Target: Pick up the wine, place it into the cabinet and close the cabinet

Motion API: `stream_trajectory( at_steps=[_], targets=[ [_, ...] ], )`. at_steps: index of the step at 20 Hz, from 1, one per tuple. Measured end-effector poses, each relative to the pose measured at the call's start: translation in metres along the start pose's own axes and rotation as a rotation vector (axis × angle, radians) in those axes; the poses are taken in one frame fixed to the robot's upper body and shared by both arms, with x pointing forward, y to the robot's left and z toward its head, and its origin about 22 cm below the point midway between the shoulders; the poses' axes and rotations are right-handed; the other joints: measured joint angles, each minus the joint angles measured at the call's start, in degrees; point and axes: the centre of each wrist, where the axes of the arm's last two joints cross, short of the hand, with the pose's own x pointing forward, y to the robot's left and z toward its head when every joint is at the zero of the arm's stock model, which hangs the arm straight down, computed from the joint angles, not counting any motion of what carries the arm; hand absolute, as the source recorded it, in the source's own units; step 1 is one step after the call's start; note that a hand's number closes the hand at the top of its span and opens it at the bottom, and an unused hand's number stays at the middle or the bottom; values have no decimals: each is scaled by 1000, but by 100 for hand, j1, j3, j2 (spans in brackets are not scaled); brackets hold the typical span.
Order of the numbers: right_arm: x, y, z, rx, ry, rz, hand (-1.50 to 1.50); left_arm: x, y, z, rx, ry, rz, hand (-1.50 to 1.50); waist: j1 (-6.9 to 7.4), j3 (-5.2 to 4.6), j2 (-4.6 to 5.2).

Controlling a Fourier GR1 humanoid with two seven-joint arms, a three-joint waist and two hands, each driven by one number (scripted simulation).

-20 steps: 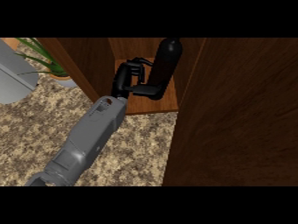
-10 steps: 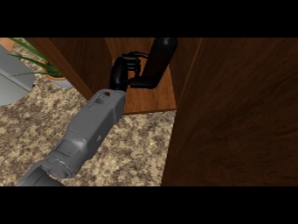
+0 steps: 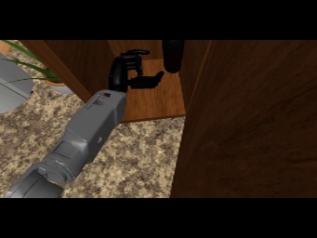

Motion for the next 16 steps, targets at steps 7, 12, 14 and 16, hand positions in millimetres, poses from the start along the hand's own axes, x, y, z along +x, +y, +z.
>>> stream_trajectory(
  at_steps=[7,12,14,16],
  targets=[
    [-1,1,2,17,-6,-12,-150,2,7,-5,52,-45,-99,-150,-67,-2,25],
    [-1,1,2,26,-19,-10,-150,6,12,-9,91,-47,-145,-150,-98,-5,48],
    [-2,1,1,27,-22,-13,-150,7,12,-10,96,-50,-134,-150,-90,-6,60],
    [-2,1,1,31,-25,-14,-150,9,11,-10,82,-67,-113,-150,-79,-10,59]
  ],
)
